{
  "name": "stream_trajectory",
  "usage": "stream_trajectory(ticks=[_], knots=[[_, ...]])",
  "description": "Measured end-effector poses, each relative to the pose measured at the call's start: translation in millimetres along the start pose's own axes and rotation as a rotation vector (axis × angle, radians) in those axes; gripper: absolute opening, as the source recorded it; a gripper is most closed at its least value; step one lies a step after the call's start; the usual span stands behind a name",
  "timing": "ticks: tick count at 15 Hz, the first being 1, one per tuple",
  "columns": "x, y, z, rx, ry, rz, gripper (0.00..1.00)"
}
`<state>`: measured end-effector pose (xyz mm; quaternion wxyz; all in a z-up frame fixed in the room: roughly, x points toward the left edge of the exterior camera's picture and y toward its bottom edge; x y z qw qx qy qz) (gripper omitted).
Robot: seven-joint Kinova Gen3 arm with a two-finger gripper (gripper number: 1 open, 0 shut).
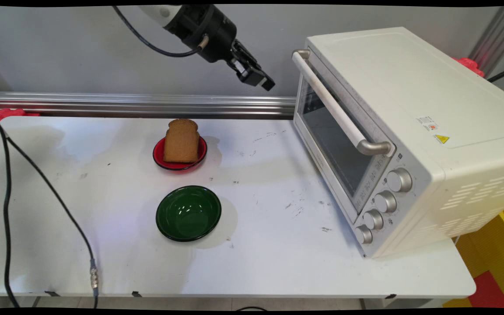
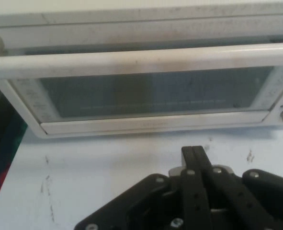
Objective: Open the oven
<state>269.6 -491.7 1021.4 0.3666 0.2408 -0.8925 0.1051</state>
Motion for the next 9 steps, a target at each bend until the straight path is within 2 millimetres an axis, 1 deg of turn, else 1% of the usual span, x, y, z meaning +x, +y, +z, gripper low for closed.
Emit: stream_trajectory(ticks=[4, 9], knots=[[11, -3, 5, -0.007, -0.004, -0.01, 0.0], [38, -6, 20, -0.032, -0.011, -0.014, 0.0]])
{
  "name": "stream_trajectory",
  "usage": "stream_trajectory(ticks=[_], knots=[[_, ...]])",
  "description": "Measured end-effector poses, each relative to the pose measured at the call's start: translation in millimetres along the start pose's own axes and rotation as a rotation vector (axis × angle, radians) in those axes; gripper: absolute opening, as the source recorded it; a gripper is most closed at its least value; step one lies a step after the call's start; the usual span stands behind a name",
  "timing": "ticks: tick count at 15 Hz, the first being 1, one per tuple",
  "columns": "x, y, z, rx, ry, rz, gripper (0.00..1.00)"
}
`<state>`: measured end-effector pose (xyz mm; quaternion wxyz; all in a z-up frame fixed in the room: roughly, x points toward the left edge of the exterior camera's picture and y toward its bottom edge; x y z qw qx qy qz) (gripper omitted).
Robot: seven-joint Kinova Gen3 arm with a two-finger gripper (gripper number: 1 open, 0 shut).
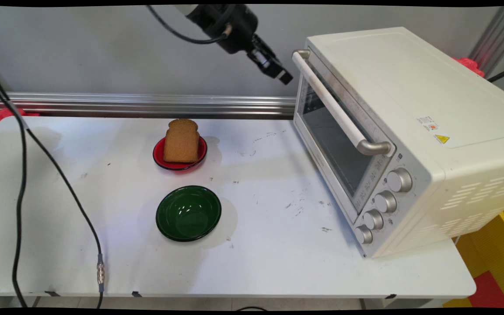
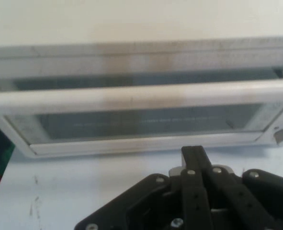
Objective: Open the oven
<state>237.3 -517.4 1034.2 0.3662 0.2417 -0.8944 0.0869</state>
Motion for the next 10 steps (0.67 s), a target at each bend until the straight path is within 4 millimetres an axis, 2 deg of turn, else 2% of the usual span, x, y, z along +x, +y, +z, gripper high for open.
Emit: stream_trajectory(ticks=[6, 10], knots=[[42, -8, 24, -0.006, 0.009, -0.015, 0.0], [59, -12, 40, -0.019, 0.005, -0.037, 0.0]])
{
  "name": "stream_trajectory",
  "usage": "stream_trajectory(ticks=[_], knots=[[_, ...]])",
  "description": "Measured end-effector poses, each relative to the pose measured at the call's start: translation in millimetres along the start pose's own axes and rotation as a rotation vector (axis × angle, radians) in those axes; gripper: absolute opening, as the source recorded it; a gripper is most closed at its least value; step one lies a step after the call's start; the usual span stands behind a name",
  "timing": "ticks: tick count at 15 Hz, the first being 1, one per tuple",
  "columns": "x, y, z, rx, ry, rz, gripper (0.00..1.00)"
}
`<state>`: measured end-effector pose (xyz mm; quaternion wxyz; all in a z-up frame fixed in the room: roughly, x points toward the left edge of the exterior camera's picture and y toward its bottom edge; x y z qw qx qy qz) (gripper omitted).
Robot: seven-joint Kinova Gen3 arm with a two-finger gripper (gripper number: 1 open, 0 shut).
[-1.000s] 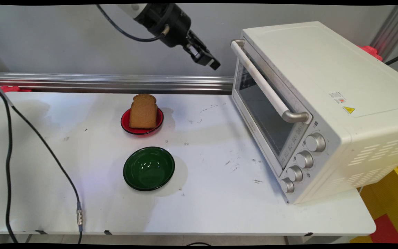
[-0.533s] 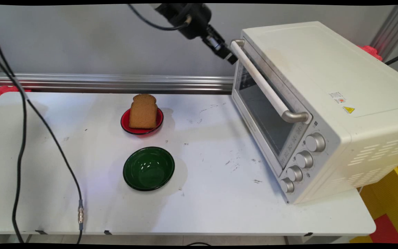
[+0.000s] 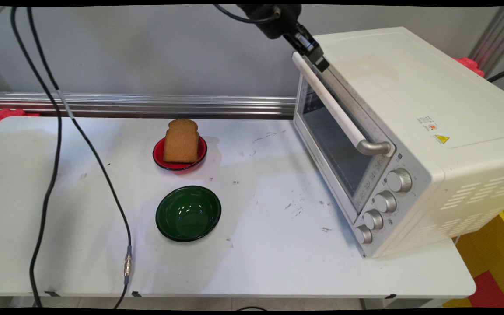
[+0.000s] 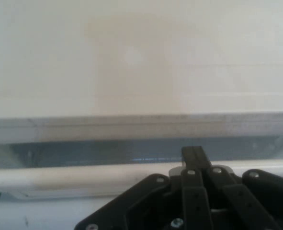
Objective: Open the oven
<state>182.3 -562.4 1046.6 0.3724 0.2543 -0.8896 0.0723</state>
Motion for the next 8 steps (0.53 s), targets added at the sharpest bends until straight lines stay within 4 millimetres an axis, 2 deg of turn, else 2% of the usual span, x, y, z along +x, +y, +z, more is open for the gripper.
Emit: stream_trajectory(ticks=[8], knots=[[10, -7, 29, -0.031, -0.036, 0.016, 0.0]])
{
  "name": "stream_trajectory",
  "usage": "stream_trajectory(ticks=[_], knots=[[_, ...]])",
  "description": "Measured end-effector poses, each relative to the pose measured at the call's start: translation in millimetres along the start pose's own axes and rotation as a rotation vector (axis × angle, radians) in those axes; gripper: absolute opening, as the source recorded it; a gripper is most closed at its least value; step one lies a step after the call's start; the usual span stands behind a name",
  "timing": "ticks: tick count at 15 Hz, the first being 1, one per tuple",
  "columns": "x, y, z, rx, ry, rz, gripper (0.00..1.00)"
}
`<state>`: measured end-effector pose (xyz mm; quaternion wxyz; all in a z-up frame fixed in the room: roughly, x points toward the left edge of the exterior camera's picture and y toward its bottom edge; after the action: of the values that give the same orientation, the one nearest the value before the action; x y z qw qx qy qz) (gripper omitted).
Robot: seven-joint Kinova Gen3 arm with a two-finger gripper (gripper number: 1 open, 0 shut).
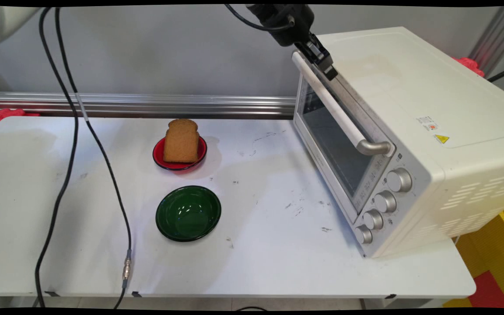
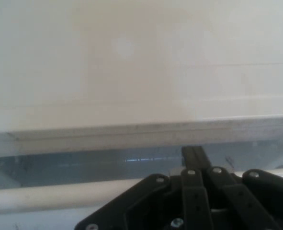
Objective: Open the oven
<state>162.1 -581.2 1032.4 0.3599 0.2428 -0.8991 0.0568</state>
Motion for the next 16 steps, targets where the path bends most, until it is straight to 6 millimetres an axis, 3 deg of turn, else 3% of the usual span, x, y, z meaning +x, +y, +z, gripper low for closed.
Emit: stream_trajectory(ticks=[9, 16], knots=[[-1, -10, 26, -0.011, -0.012, 0.022, 0.0], [-14, -11, 34, -0.019, -0.026, 0.019, 0.0]])
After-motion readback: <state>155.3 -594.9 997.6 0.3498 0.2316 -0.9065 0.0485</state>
